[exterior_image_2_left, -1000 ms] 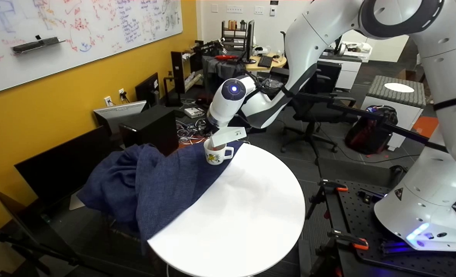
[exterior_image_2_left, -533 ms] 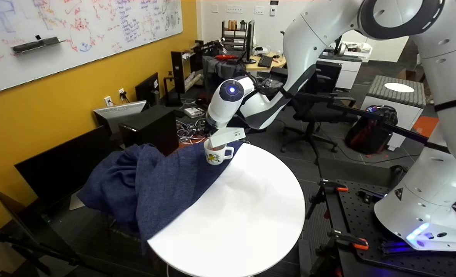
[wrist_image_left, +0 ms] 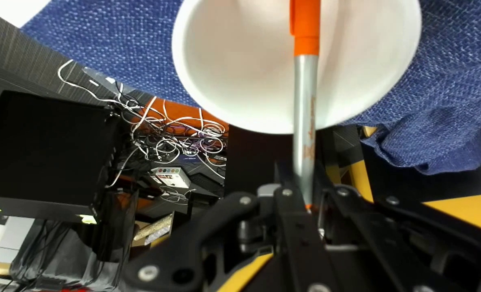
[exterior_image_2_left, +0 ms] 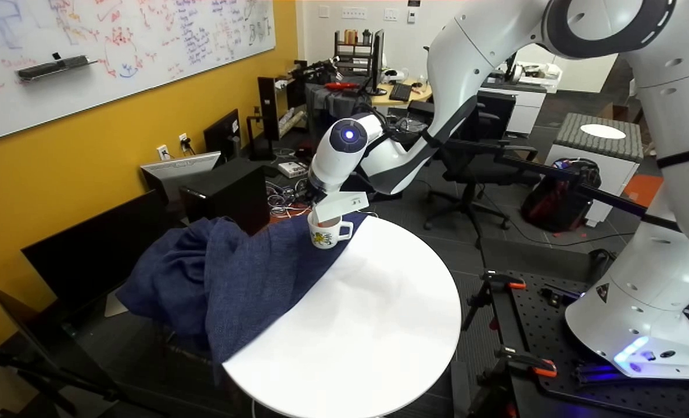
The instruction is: Pick the marker from the cup and put it on the table
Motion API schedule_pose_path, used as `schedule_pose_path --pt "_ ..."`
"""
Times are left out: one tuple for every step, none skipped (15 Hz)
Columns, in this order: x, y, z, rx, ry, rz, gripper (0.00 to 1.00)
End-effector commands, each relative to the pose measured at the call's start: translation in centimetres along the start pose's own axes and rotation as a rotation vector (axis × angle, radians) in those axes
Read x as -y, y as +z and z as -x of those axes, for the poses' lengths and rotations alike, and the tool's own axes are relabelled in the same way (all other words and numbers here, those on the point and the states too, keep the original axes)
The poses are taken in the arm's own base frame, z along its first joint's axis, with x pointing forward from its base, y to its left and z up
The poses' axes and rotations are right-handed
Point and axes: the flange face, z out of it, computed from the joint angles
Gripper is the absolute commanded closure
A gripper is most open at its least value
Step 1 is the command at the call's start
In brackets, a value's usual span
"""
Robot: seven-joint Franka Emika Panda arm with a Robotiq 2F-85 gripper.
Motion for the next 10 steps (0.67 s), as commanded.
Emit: schedule_pose_path --pt "0.1 -2.3 -0.4 -0.046 0.010 0.013 0.97" --pt "0.1 -2.7 -0.4 -0.053 0.010 0.011 0.97" --pt "0.1 -3.1 -0.4 -0.060 0.015 0.013 0.97" --pt "0.0 -3.6 -0.3 -0.063 0.016 0.015 0.97" --pt "-0.1 -4.0 -0.3 -0.068 0.019 0.013 0.97" --pt "-0.3 -4.5 -0.3 -0.074 0.018 0.016 0.97" --pt "-0.5 -5.0 -0.2 -0.078 0.024 0.023 0.97" --pt "-0.7 -5.4 -0.2 -0.083 0.028 0.027 0.97" --pt "-1.0 -5.9 -0.2 -0.088 0.027 0.033 0.97" --pt "-1.3 -6.4 -0.1 -0.093 0.033 0.043 0.97"
